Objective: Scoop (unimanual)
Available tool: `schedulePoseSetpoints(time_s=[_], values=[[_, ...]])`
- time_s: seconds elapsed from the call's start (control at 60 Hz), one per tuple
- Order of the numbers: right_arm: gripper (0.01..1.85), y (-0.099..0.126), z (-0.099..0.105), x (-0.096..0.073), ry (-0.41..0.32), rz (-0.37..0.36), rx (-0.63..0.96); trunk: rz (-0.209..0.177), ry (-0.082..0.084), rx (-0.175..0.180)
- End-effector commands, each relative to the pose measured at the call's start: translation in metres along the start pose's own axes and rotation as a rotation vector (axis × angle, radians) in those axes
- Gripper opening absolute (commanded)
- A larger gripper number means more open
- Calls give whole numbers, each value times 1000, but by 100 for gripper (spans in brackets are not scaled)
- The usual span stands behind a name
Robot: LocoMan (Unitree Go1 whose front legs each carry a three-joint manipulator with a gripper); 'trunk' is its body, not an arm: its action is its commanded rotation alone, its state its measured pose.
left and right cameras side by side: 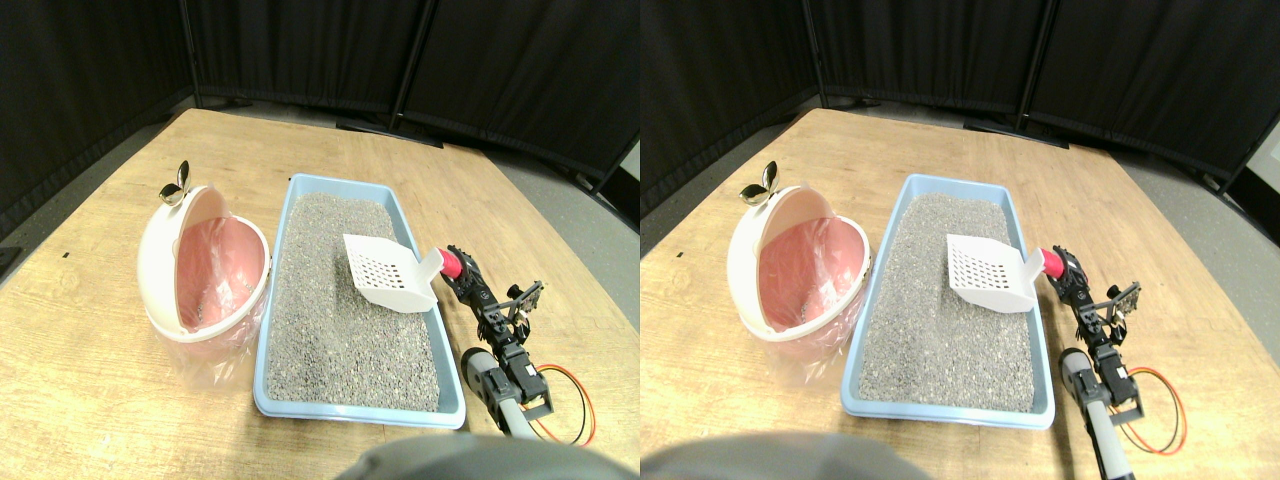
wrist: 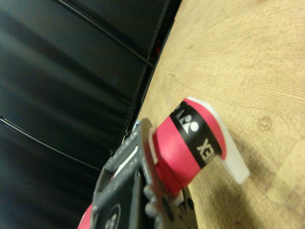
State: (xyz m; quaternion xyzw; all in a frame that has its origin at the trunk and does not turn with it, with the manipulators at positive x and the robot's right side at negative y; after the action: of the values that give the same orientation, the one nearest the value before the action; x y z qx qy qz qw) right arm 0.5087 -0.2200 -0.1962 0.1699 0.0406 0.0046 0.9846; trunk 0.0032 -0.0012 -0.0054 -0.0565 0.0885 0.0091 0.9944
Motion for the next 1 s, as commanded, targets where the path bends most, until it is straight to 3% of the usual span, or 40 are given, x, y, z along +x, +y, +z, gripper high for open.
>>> schedulePoseSetpoints(time_s=[0.017, 0.383, 0.517, 0.55, 0.583, 0.617, 0.65, 0.683, 0.7, 0.717, 0.833, 1.0], values=[[5, 0, 3, -1, -22, -13, -5, -6, -21, -8], [5, 1, -6, 0, 75, -48, -12, 6, -12, -23], [7, 4, -6, -3, 145, -46, 12, 5, -8, -27], [24, 5, -5, -4, 166, -54, 12, 5, -8, -27], [52, 5, -4, -7, 196, -75, 3, 5, -7, -28], [58, 5, -3, -7, 201, -79, 4, 5, -8, -29], [79, 5, -2, -8, 215, -71, 11, 5, -8, -29], [84, 5, -2, -8, 220, -69, 12, 4, -9, -30], [102, 5, 1, -9, 242, -67, 18, 4, -9, -30], [108, 5, 2, -9, 247, -63, 22, 4, -9, -30], [126, 5, 8, -9, 253, -39, 1, 4, -6, -31], [137, 4, 13, -9, 283, -41, 14, 7, -1, -32]])
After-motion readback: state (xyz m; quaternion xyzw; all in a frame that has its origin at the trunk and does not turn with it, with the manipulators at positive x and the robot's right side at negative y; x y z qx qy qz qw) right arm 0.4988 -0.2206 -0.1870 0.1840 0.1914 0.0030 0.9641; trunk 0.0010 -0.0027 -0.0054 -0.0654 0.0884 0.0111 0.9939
